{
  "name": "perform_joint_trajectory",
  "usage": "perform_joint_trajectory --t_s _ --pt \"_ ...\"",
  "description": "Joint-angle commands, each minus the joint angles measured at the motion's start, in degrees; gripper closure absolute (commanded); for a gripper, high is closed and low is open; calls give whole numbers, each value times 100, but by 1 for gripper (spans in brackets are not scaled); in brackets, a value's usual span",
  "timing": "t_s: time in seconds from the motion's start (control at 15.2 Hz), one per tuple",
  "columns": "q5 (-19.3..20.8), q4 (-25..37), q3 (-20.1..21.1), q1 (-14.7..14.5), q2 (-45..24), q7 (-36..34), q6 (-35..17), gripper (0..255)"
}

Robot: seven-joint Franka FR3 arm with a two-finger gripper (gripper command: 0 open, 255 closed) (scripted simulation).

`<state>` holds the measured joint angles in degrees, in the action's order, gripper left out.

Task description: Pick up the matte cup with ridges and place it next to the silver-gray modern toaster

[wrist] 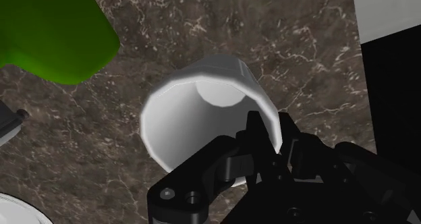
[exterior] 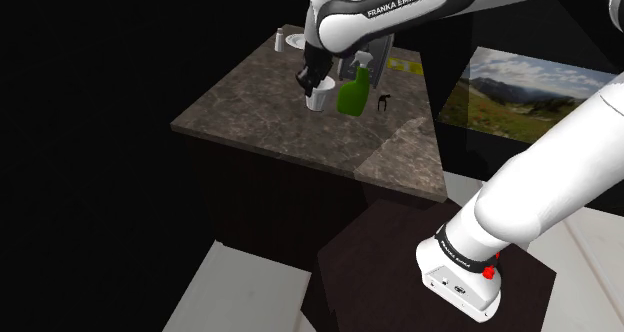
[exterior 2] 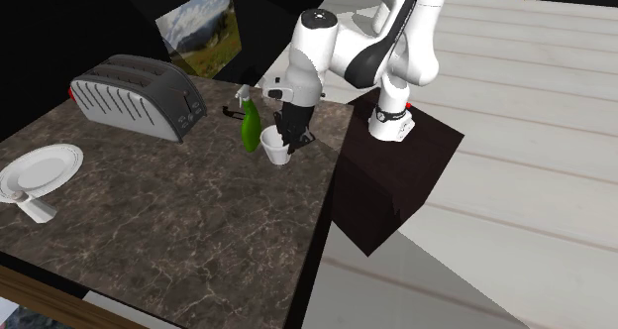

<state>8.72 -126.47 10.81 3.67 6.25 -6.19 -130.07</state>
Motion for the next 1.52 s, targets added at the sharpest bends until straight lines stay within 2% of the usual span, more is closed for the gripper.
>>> perform_joint_trajectory --t_s 0.0,1.45 --pt "-34 108 -9 0 54 49 158 255" --pt "-223 1498 -34 -18 351 335 1823 255"
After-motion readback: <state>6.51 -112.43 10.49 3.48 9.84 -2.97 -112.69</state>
